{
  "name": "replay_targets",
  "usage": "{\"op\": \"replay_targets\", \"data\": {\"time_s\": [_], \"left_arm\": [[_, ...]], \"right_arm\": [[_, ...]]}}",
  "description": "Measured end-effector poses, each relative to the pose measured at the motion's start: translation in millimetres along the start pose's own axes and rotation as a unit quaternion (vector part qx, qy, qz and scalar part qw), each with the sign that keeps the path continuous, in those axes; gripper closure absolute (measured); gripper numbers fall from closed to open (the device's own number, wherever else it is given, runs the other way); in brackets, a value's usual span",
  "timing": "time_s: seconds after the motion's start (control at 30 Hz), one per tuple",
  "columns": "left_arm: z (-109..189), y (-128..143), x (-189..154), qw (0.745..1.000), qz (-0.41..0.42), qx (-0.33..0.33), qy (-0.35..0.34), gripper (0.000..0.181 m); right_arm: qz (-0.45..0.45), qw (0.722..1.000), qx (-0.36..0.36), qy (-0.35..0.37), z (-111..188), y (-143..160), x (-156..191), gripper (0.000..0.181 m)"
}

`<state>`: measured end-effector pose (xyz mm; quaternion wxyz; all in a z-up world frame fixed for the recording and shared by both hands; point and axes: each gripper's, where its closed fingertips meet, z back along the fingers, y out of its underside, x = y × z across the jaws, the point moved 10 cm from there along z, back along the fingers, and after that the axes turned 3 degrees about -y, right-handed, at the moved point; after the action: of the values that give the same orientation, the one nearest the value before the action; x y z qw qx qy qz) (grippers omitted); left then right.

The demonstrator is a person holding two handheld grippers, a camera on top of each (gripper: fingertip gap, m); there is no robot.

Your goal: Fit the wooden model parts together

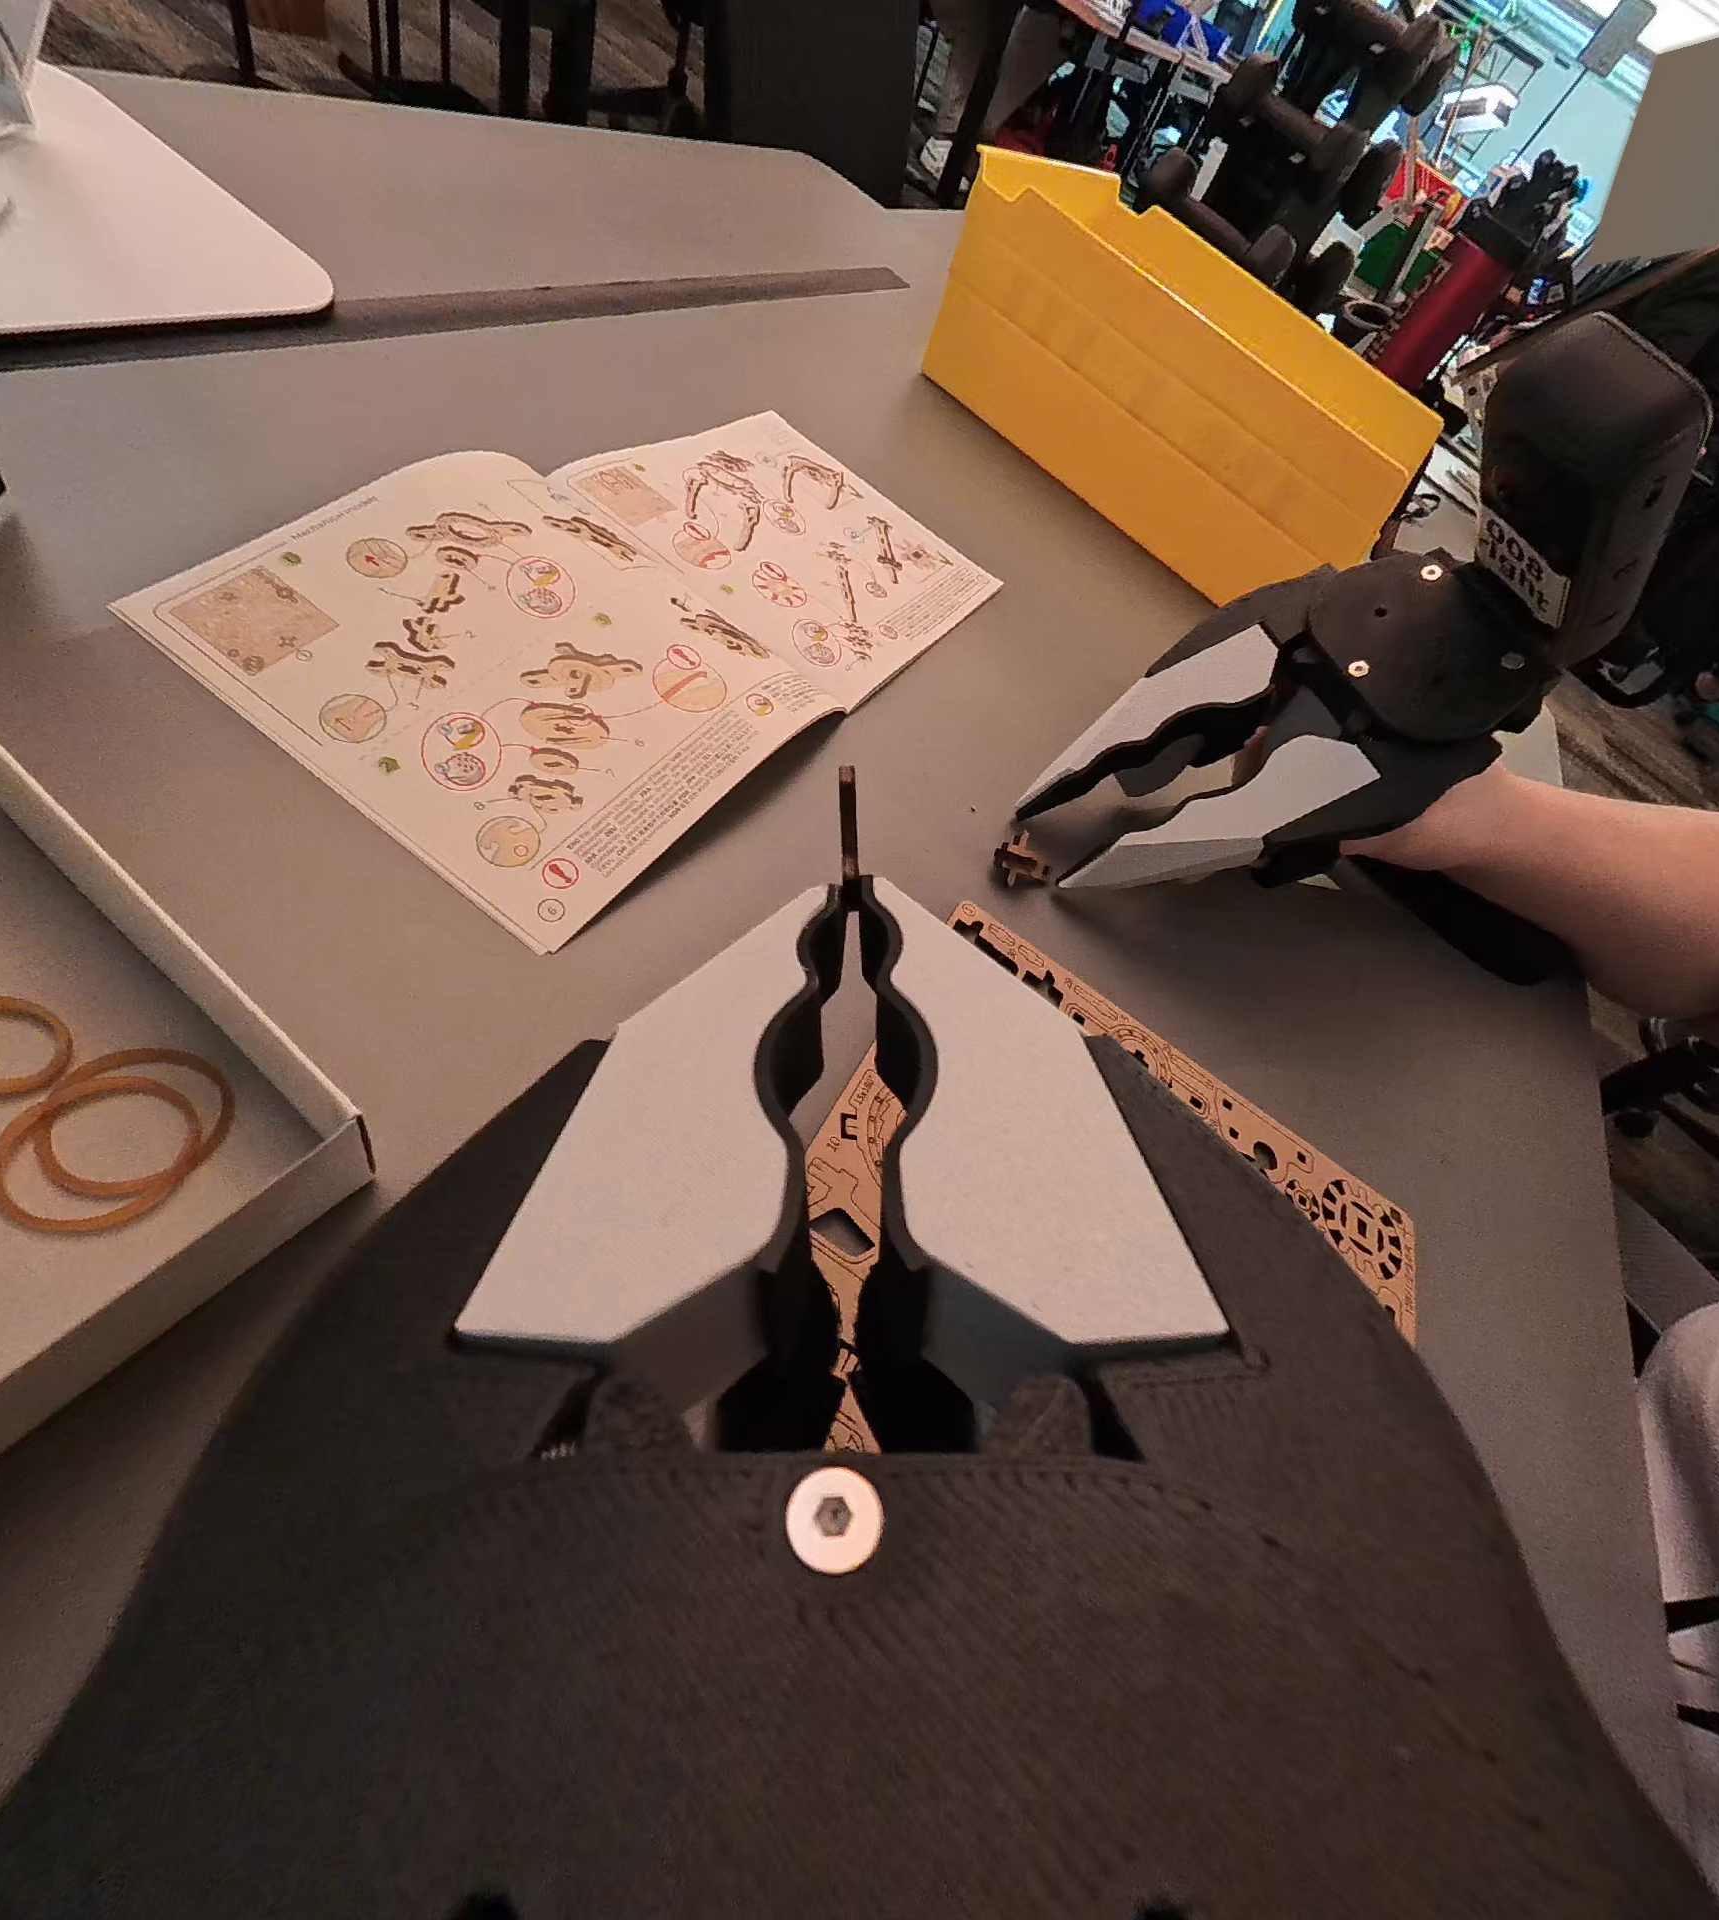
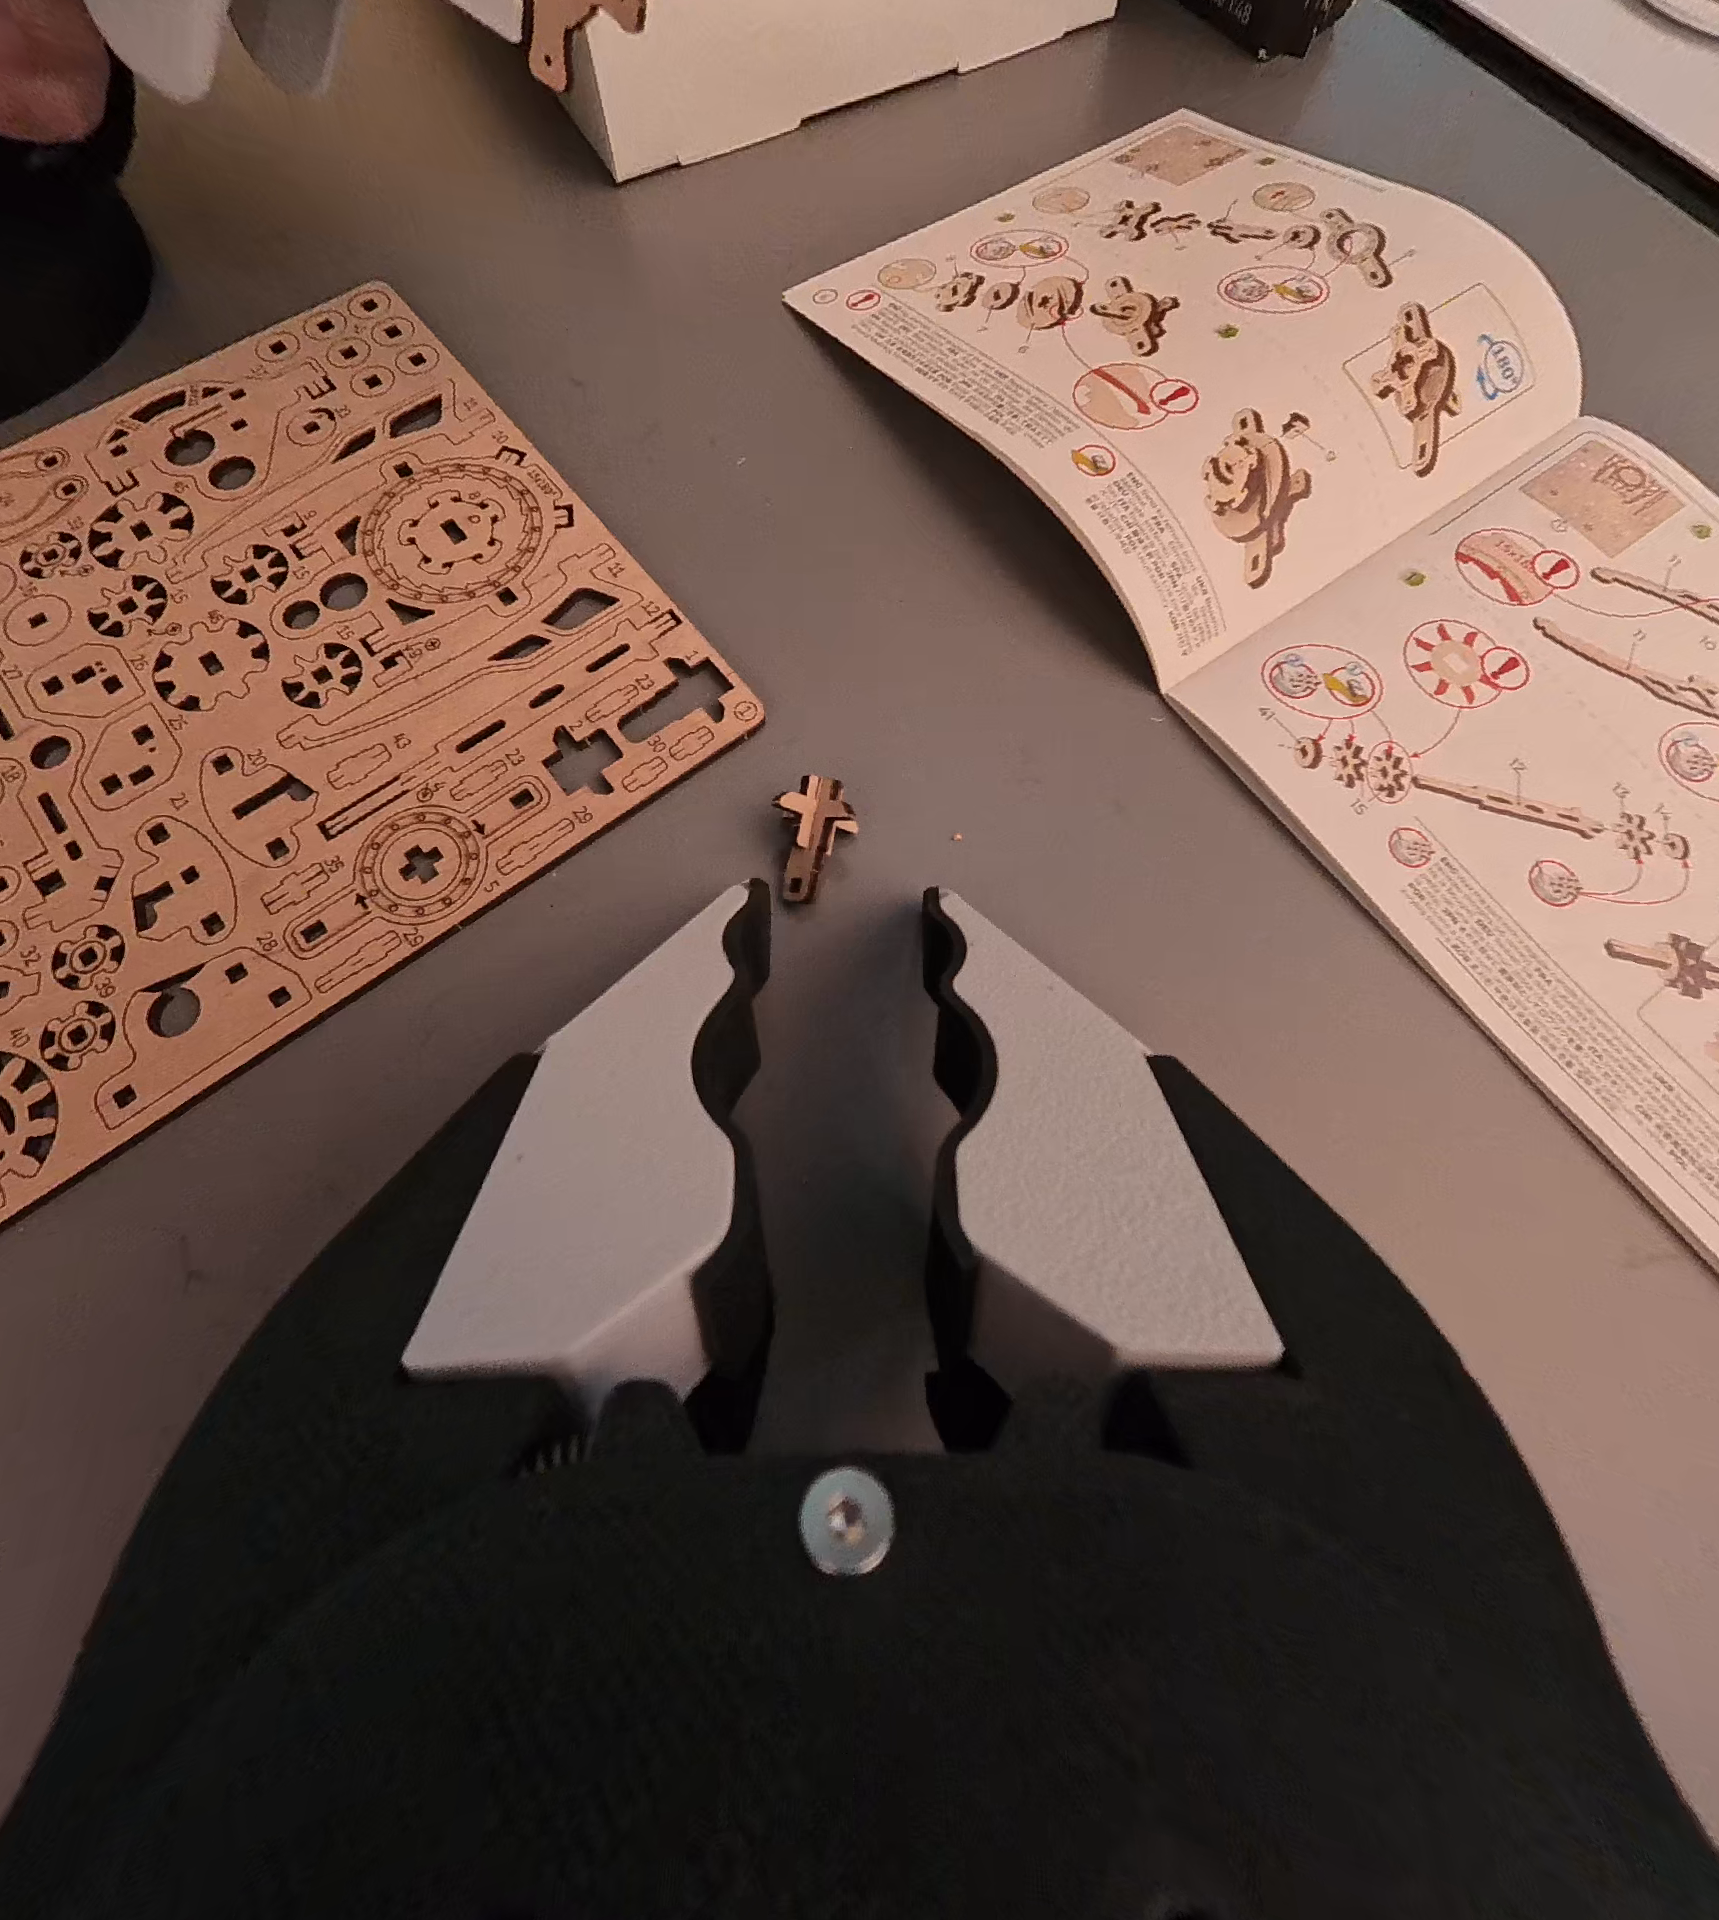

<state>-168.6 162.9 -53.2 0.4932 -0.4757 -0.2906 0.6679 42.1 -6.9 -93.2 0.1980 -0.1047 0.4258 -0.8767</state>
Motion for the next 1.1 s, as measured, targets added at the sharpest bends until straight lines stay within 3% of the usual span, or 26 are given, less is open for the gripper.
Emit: {"op": "replay_targets", "data": {"time_s": [0.47, 1.1], "left_arm": [[0.0, 1.5, 4.1, 1.000, 0.018, -0.003, 0.007, 0.181], [1.7, 2.3, 7.7, 0.998, 0.046, -0.018, 0.032, 0.181]], "right_arm": [[-0.007, 0.999, -0.029, -0.019, 8.8, 0.4, -1.7, 0.152], [0.018, 0.983, -0.156, -0.091, 32.7, -8.1, 0.7, 0.157]]}}
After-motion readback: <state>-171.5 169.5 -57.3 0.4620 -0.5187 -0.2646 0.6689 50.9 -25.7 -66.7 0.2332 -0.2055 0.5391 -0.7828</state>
